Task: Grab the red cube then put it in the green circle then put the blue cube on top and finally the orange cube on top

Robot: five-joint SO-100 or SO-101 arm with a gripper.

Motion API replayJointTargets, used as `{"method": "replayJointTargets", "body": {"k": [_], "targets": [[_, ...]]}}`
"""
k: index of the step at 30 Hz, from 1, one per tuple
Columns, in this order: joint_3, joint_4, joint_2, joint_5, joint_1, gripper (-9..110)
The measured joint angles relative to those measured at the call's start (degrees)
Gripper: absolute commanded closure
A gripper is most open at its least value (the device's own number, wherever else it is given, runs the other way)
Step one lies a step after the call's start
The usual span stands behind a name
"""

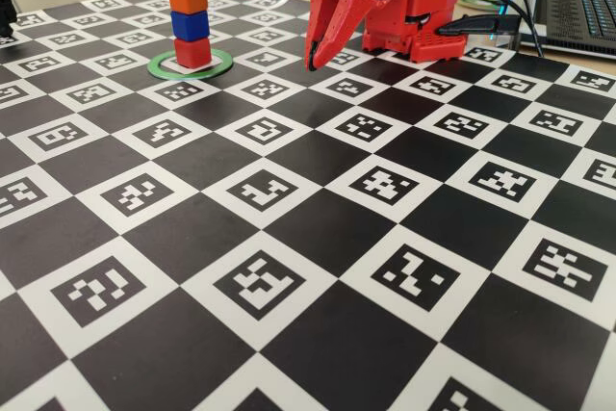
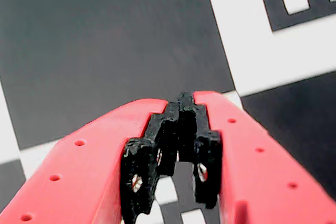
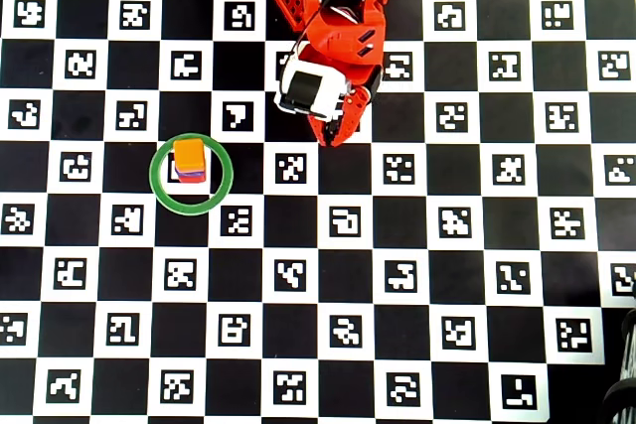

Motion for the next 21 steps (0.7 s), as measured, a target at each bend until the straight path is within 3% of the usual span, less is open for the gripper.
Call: {"method": "replayJointTargets", "body": {"k": [8,21], "targets": [[0.00,7.21,0.88,-6.06,-0.09,108],[0.00,7.91,0.88,-9.32,-0.09,108]]}}
